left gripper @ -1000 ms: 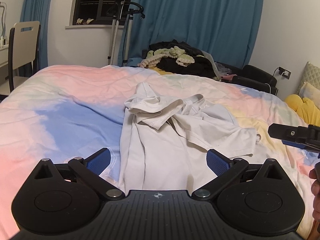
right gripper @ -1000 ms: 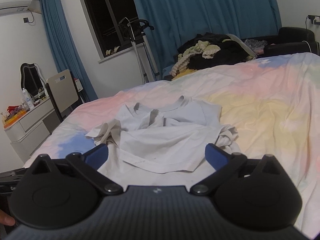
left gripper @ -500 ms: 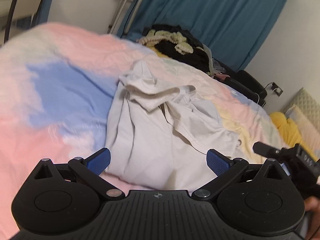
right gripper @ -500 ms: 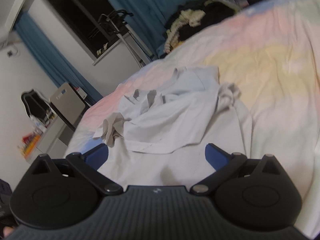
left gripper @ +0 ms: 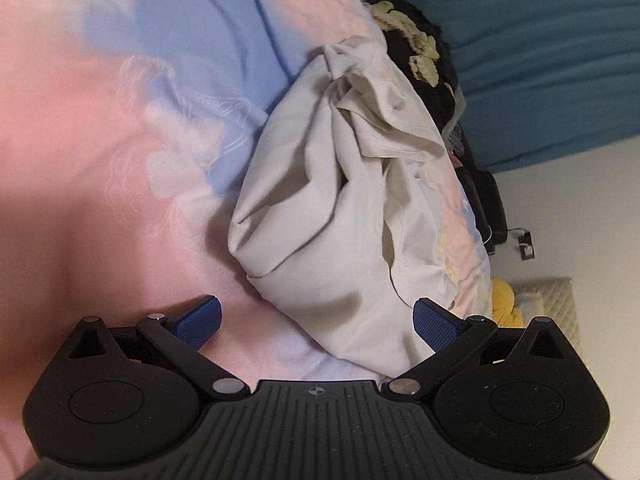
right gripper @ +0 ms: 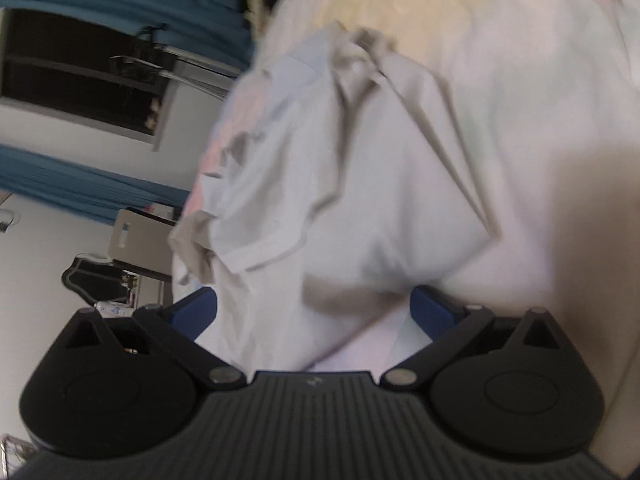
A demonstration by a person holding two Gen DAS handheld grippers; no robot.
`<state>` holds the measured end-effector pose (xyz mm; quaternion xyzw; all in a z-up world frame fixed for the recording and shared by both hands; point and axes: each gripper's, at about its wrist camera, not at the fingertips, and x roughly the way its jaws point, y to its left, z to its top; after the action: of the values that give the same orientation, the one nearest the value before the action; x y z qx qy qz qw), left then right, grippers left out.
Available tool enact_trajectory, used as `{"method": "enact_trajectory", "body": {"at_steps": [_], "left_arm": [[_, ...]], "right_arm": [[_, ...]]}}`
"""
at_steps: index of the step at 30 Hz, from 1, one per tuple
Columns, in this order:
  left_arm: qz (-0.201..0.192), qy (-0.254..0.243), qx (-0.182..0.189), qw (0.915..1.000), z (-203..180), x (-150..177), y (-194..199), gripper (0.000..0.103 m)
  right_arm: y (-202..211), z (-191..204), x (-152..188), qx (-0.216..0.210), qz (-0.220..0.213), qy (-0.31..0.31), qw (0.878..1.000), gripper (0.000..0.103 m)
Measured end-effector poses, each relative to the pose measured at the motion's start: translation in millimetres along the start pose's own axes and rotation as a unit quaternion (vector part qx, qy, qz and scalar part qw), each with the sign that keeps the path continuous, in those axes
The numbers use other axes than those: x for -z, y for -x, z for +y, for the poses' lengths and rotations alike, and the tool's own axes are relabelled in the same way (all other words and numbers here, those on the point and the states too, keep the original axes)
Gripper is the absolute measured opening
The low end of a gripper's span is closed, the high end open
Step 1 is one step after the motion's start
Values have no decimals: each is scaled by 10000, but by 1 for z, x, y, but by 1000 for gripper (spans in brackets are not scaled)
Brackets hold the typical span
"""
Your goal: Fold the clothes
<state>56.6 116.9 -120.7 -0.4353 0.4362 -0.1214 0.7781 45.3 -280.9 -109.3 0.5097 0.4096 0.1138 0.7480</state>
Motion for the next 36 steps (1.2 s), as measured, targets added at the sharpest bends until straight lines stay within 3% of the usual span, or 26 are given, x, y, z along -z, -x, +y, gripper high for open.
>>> {"method": "enact_trajectory", "body": {"at_steps": [4,8,10,11,14,16,17,19,22,28,31,36], "left_arm": [[39,50,424,9991,-1,-5,-11,102],[-70,8,476,9988,-6,-8,-18,101],[-133,56,474,9988,-5,-11,-20,98],[-159,76,465,9988,-4,-12,-20,95],[-242,103,421,9988,-3,-16,-20,70],[-303,117,408,9986,-2,-17,-18,50],[-341,136,448,9983,-2,-17,-16,47],[-444,41,479,9979,-6,-17,-11,30],[-649,-60,475,9967,-14,-14,3,22],[-1151,-315,947,9883,-33,16,65,19],[-1247,-410,1066,9856,-37,37,93,19],[-1173,-345,1318,9837,-30,72,133,19]], "right_arm": [[-5,-4,1,-136,120,-352,9992,103],[-5,-10,-8,-169,-45,-540,9984,99],[-1,-14,-16,-97,-292,-593,9978,83],[0,-14,-18,-45,-380,-572,9976,79],[0,-15,-20,119,-584,-446,9972,60],[-1,-16,-22,228,-720,-361,9965,32],[1,-14,-22,221,-789,-271,9963,26],[5,-8,-22,150,-928,-49,9956,18],[16,-1,-17,-17,-1080,181,9940,13],[59,25,5,-532,-1218,496,9899,11],[85,34,30,-609,-1304,551,9881,11],[115,28,64,-768,-1287,119,9886,11]]}}
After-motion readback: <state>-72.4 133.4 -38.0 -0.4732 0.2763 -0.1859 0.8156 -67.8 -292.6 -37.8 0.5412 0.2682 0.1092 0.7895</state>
